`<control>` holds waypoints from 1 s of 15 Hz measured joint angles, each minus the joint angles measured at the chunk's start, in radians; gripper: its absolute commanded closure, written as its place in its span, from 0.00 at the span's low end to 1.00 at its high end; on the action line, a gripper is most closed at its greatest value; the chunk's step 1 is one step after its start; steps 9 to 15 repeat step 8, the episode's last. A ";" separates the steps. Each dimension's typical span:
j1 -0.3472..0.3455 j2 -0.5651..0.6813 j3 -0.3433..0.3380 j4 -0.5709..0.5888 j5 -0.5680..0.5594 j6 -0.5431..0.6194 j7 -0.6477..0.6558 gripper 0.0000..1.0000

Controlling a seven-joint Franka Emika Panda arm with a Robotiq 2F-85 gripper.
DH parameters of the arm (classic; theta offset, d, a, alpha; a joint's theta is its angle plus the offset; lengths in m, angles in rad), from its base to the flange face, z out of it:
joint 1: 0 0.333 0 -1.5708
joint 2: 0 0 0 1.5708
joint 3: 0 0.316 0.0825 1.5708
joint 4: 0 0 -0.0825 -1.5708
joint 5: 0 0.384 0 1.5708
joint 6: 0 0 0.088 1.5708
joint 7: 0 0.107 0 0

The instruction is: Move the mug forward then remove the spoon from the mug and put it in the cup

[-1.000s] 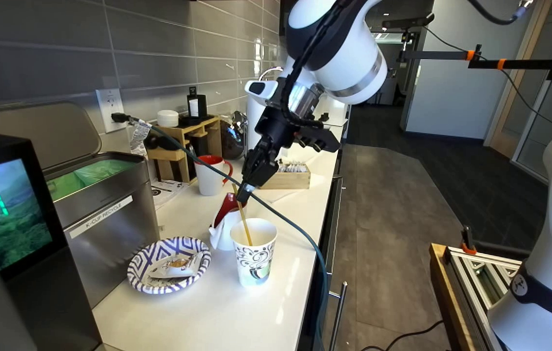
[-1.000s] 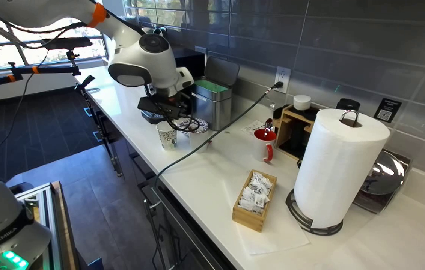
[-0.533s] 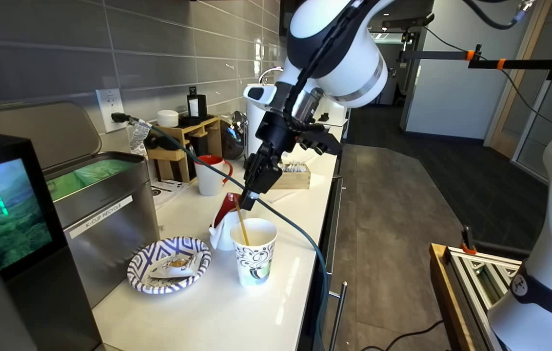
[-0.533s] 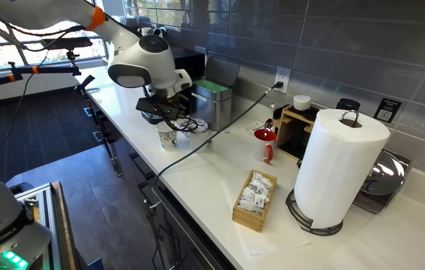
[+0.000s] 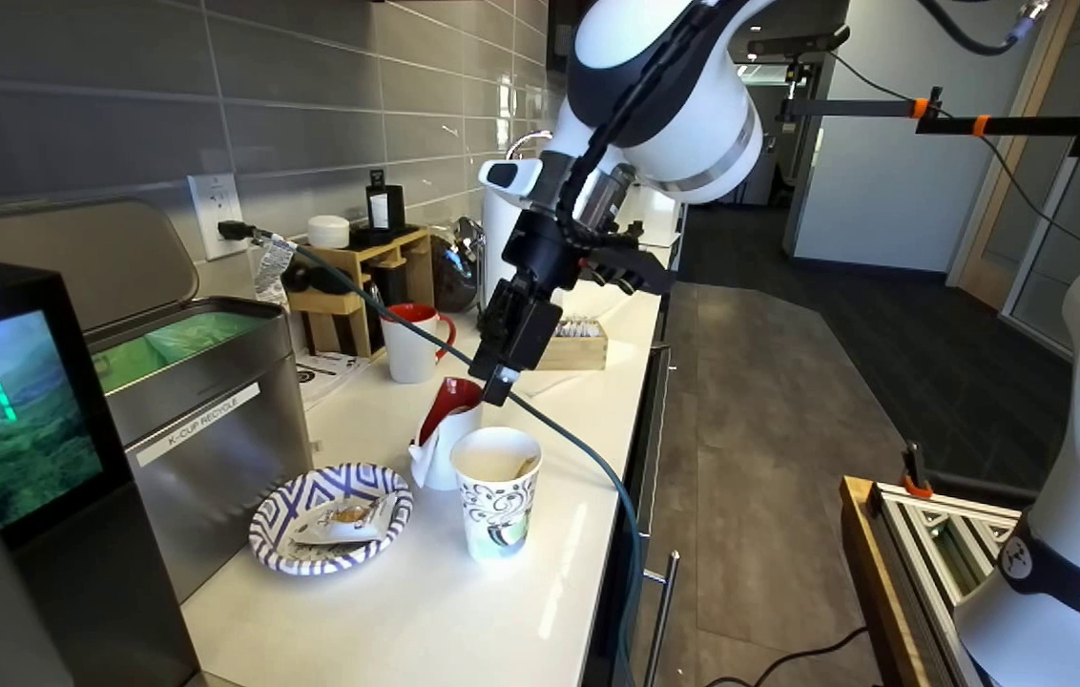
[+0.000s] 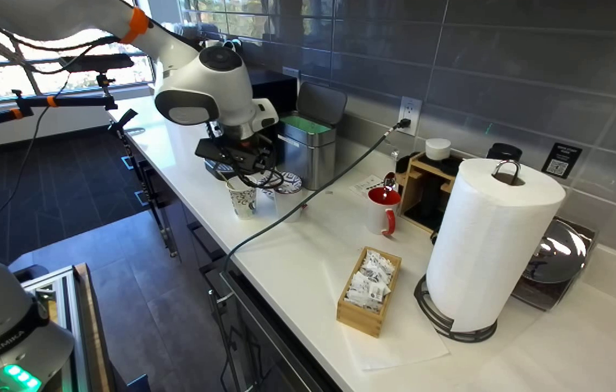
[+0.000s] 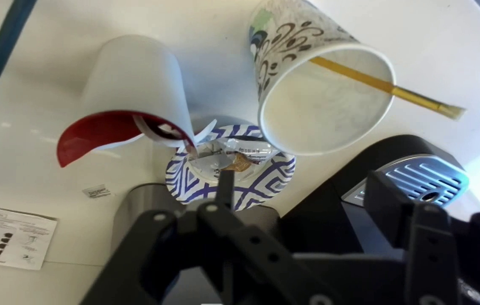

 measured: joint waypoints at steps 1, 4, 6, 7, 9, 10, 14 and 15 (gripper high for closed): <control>-0.006 -0.013 -0.009 0.000 -0.027 0.000 0.026 0.00; -0.046 -0.064 -0.058 -0.001 -0.151 0.000 0.105 0.00; -0.083 -0.100 -0.108 -0.007 -0.230 0.000 0.127 0.00; -0.099 -0.116 -0.134 -0.010 -0.252 0.000 0.129 0.00; -0.113 -0.127 -0.157 -0.010 -0.263 0.000 0.139 0.00; -0.113 -0.127 -0.157 -0.010 -0.263 0.000 0.139 0.00; -0.113 -0.127 -0.157 -0.010 -0.263 0.000 0.139 0.00; -0.113 -0.127 -0.157 -0.010 -0.263 0.000 0.139 0.00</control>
